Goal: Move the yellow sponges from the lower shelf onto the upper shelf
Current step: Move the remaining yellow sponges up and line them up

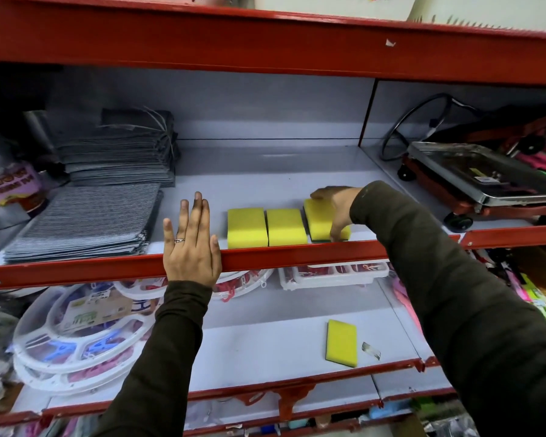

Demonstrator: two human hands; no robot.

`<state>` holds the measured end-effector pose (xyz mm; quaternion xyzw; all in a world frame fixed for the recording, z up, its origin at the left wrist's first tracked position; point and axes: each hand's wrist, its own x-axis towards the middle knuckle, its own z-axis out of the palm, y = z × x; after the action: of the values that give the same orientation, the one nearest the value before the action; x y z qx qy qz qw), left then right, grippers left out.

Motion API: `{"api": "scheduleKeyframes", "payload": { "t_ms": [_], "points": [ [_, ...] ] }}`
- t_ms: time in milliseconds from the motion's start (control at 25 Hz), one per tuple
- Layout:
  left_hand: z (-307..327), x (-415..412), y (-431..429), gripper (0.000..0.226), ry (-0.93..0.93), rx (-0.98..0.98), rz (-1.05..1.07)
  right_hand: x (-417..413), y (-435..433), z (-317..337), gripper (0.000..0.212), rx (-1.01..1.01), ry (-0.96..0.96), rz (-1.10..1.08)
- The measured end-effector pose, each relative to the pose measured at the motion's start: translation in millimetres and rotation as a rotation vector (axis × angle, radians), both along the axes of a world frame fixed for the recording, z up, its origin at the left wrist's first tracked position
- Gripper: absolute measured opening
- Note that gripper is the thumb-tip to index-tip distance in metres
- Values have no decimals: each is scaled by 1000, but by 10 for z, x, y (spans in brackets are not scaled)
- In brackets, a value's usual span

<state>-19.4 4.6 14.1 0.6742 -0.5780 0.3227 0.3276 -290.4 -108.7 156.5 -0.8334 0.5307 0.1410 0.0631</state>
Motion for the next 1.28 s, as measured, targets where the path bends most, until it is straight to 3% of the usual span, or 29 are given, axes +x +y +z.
{"api": "scheduleKeyframes", "payload": {
  "t_ms": [160,320,480,600,720,880,1000,1160,1280],
  "points": [
    [-2,1,1,60,-10,-4,-1,-4,-54,-24,100,75,30,-1],
    [-8,-4,6,60,1,-3,0,-153,150,50,99,-10,-217,-3],
    [-27,-12,4,60,11,-8,-6,-439,604,35,74,-111,-454,-17],
    [-37,-3,5,60,13,-3,0,-661,925,-153,53,-12,-565,-75],
    [-41,-6,0,60,11,-6,2,-793,1052,-601,55,189,-439,-141],
    [-43,-11,-10,60,-7,-19,17,-825,953,-1507,79,364,-217,-240],
    [-45,-1,-15,59,-26,-23,32,-834,868,-2155,99,366,-157,-295],
    [-46,11,-27,59,-36,-30,40,-851,825,-2690,106,345,-152,-313],
    [-50,15,-45,60,-37,-30,44,-836,811,-2921,116,297,-29,-241]
  ]
}}
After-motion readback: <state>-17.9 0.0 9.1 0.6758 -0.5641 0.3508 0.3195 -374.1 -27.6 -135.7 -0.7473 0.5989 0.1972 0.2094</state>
